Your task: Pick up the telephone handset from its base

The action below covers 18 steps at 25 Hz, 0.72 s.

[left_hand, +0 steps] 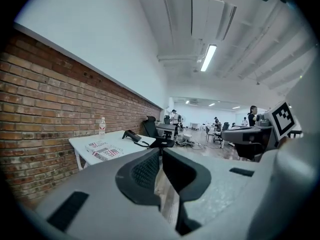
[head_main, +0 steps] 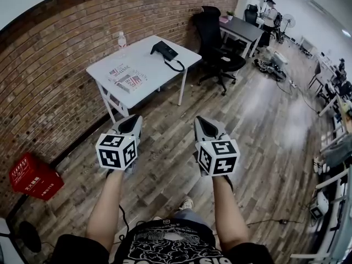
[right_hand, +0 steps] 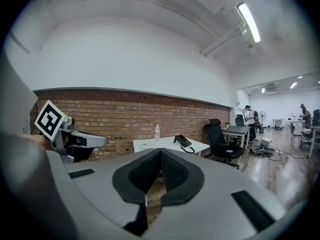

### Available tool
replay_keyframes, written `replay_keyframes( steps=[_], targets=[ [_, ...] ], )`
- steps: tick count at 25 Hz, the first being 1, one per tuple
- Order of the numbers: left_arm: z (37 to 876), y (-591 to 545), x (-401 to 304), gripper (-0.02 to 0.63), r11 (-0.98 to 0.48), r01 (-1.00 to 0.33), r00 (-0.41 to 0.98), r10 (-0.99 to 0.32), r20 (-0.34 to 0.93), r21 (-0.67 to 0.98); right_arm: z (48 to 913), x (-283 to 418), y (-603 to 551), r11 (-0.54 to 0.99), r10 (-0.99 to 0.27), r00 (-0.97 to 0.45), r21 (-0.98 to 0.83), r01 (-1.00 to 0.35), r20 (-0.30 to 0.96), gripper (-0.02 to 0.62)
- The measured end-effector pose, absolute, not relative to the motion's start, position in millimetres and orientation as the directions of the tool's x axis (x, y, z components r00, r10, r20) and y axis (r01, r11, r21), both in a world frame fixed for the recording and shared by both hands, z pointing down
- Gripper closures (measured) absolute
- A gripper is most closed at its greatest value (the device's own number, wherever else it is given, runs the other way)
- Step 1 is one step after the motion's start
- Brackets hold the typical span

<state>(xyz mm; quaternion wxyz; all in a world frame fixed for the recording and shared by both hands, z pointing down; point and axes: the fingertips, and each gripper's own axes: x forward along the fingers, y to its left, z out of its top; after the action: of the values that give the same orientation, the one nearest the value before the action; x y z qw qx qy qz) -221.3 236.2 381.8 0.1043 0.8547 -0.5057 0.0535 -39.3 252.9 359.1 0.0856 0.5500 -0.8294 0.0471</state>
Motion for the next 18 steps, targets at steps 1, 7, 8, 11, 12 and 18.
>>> replay_keyframes(
  steps=[1,7,8,11,12,18],
  targets=[
    [382.0,231.7,-220.0,0.598,-0.470,-0.874,0.486,-0.852,0.195,0.127,360.0,-39.1,248.5,0.391,-0.904,-0.381,0.014,-0.920,0.193,0.595],
    [384.5,195.1,-209.4,0.578,-0.477,-0.864,0.502,-0.842,0.197,0.161,366.8,-33.1,213.1,0.399,-0.899,-0.394,-0.008,-0.917,0.191,0.595],
    [385.7,186.9,-206.9,0.559,-0.478,-0.863,0.504,-0.841,0.198,0.166,368.6,-31.1,204.8,0.401,-0.898,-0.396,-0.012,-0.916,0.189,0.595],
    [391.0,157.5,-198.1,0.538,-0.475,-0.864,0.502,-0.841,0.204,0.169,374.4,-22.8,174.1,0.409,-0.895,-0.405,-0.022,-0.912,0.188,0.595],
    [392.7,146.6,-195.2,0.532,-0.472,-0.865,0.500,-0.841,0.206,0.171,375.9,-19.8,162.3,0.413,-0.892,-0.410,-0.026,-0.910,0.188,0.595],
    [393.3,72.1,-170.3,0.499,-0.441,-0.876,0.476,-0.853,0.215,0.194,375.0,10.4,83.9,0.439,-0.879,-0.438,-0.038,-0.897,0.188,0.595]
  ],
)
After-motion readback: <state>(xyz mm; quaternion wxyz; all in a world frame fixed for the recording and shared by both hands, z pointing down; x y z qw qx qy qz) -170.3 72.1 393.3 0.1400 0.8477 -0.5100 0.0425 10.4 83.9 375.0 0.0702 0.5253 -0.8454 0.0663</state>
